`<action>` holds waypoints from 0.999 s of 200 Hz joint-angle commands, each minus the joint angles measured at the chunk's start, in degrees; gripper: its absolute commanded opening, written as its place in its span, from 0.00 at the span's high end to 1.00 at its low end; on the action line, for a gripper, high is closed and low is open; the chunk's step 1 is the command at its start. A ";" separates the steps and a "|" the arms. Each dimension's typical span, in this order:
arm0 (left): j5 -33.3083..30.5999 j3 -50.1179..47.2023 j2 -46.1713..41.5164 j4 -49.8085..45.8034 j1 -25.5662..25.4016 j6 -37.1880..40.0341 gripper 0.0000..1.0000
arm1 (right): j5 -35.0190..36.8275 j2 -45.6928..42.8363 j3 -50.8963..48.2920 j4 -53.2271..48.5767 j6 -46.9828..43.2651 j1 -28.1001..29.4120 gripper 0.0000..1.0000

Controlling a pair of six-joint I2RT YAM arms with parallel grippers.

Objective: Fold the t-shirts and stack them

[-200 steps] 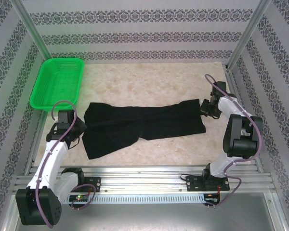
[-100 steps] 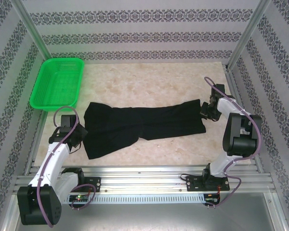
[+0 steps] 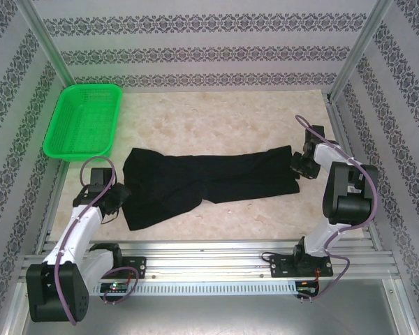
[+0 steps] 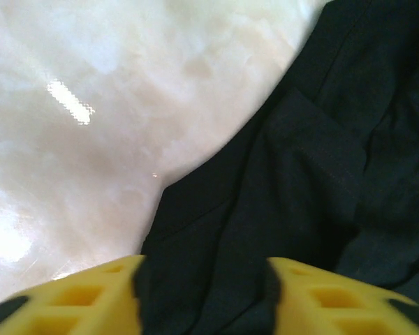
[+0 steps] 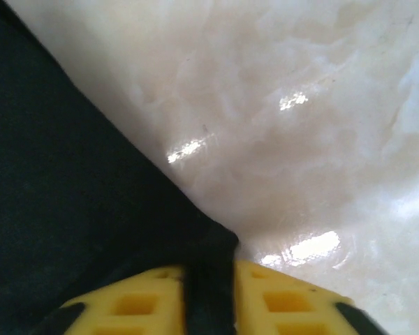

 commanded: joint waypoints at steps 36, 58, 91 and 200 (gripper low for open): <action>-3.07 13.36 3.78 -4.64 0.56 3.49 0.33 | 0.11 -4.31 2.40 -2.72 -0.06 -0.57 0.36; -1.39 18.16 11.05 -2.08 0.31 5.96 0.30 | -0.54 -5.69 4.18 -3.32 -0.19 -0.61 0.30; 2.78 24.19 22.76 4.04 -0.59 8.44 0.20 | -2.22 -3.66 9.05 -4.02 -1.19 -0.65 0.28; 6.85 43.04 52.23 12.73 -0.89 10.35 0.17 | -7.41 16.40 26.58 -5.37 0.01 -0.65 0.32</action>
